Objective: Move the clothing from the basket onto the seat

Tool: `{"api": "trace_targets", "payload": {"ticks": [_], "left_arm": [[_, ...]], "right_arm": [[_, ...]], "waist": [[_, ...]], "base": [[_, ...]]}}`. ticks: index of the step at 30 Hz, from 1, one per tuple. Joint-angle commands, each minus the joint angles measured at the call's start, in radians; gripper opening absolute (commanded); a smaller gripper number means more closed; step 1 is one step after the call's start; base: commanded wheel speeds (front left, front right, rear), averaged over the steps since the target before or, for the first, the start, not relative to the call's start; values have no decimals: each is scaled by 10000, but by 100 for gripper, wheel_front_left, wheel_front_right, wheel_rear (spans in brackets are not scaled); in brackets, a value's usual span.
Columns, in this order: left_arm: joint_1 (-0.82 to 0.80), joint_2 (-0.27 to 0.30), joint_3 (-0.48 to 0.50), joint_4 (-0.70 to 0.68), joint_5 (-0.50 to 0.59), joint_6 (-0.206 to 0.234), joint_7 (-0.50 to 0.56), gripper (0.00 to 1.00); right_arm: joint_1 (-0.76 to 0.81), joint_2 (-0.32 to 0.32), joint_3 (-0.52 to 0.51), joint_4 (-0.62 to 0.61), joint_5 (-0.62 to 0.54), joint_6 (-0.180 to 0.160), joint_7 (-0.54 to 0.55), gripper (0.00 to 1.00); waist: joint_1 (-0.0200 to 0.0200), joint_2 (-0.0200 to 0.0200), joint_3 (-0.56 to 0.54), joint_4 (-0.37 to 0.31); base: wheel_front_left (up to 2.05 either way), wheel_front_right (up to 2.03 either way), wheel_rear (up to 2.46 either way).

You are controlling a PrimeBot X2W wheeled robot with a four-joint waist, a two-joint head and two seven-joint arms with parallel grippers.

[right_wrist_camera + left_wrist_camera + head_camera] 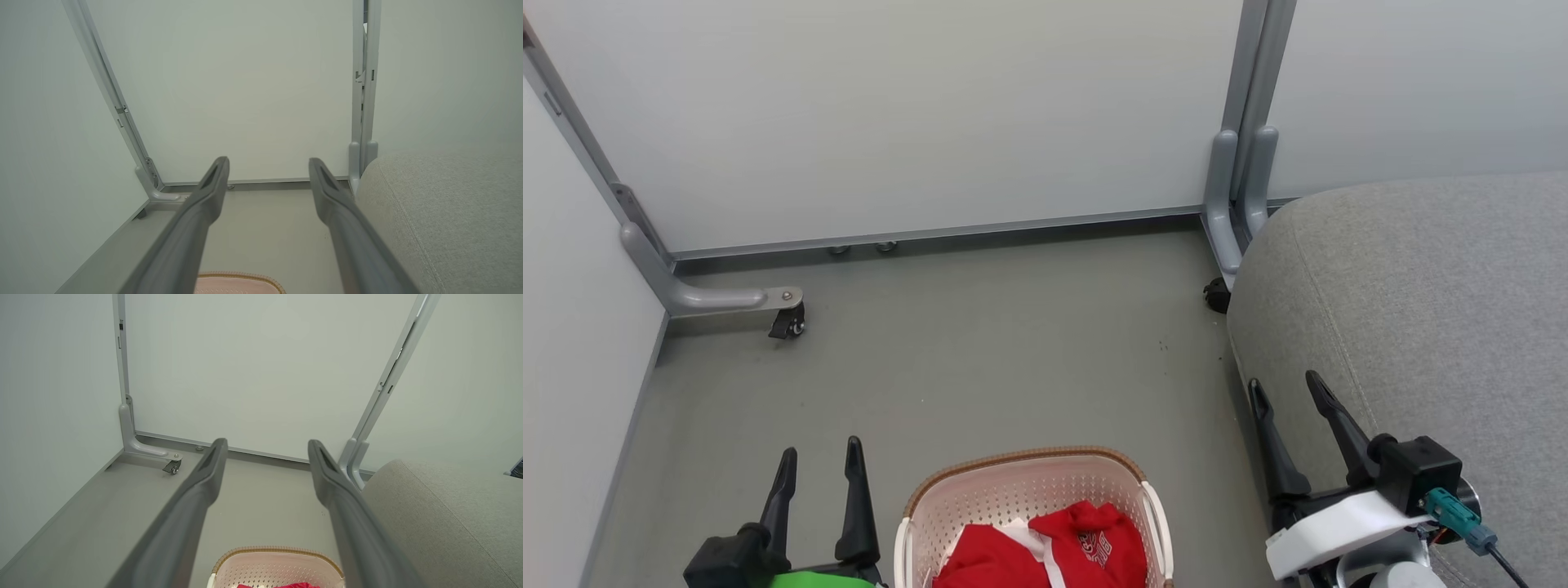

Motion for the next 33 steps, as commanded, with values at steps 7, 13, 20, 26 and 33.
{"api": "trace_targets", "payload": {"ticks": [7,13,20,26,33], "left_arm": [[176,33,-187,67,719,-17,-197,100],[247,36,-253,87,1013,65,-306,100],[265,38,-309,120,1022,51,-332,100],[190,37,-428,462,1032,-46,-332,100],[-232,38,-796,1355,1520,-28,-325,100]], "right_arm": [[41,-24,41,413,-41,2,-206,100],[59,-28,132,612,-139,2,-309,100],[56,-28,148,645,-190,2,-344,100],[-50,-28,6,615,-32,2,-344,100],[-298,-28,-107,454,143,2,-344,100]], "waist": [[0,0,-13,-35],[0,0,-52,-36],[0,0,-26,-19],[0,0,250,-100],[0,0,1125,-433]], "base": [[0,0,0],[0,0,0],[0,0,0],[0,0,0],[0,0,0]]}}
